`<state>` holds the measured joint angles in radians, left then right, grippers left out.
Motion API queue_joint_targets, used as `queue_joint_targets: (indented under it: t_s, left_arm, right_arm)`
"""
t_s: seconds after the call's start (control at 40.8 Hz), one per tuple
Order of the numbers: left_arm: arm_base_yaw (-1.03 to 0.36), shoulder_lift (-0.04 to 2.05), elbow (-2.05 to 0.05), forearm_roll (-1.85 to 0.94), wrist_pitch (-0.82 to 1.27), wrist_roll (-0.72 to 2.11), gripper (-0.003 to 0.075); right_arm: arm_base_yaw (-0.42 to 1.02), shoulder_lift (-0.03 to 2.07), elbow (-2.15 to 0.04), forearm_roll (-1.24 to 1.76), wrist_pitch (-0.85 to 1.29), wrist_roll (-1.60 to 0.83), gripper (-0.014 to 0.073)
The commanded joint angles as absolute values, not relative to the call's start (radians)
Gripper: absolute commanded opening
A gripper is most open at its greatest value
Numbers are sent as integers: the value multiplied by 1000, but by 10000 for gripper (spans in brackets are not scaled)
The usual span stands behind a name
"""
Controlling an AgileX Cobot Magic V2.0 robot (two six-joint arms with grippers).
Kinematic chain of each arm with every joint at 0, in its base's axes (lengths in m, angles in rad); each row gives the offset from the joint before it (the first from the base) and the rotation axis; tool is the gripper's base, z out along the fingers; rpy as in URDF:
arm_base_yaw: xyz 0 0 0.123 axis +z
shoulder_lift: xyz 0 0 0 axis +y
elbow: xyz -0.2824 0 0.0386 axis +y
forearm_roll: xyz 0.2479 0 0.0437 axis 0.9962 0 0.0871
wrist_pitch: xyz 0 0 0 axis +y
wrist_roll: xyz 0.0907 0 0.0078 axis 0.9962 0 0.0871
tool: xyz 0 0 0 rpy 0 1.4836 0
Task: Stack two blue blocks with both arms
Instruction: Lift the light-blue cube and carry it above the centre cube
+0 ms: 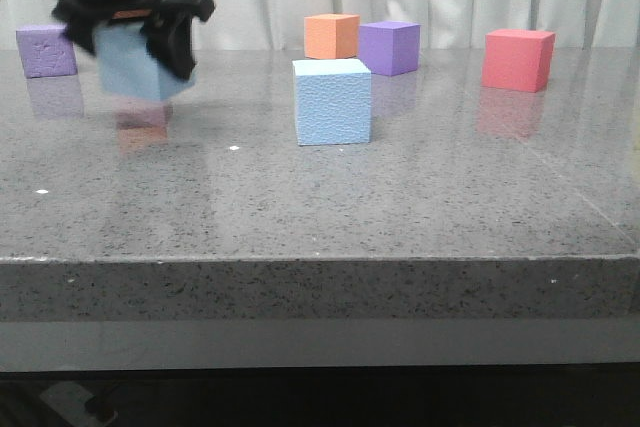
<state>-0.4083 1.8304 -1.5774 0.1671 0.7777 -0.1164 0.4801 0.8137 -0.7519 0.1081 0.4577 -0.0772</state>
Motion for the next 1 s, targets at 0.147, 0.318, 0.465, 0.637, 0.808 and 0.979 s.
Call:
queue_joint_targets:
  t_s: [0.147,0.318,0.465,0.637,0.808,0.979]
  left_arm:
    - [-514,1749,-1791,-22,878,414,386]
    - [-521,1751,-1890,-320,984,774,386]
    - [-529,1769,-1931,-396,1042,888,386]
    - [-545,1805,-1933,-398,1019,998,386]
    - [-545,1832,-1933,-398,967,1034,386]
    - [-550,1856,-1933,-400,979,1061,386]
  right_arm:
    - [479,807,-782,102,382,-87,542]
    - [479,807,-782,102,382,-87,542]
    - [479,807,-782,102,382,-87,542]
    - [479,807,-782,102,382,-87,542]
    - [479,807,-782,102,382,-87,542]
    - [479,807,-782,102,382,-87,542]
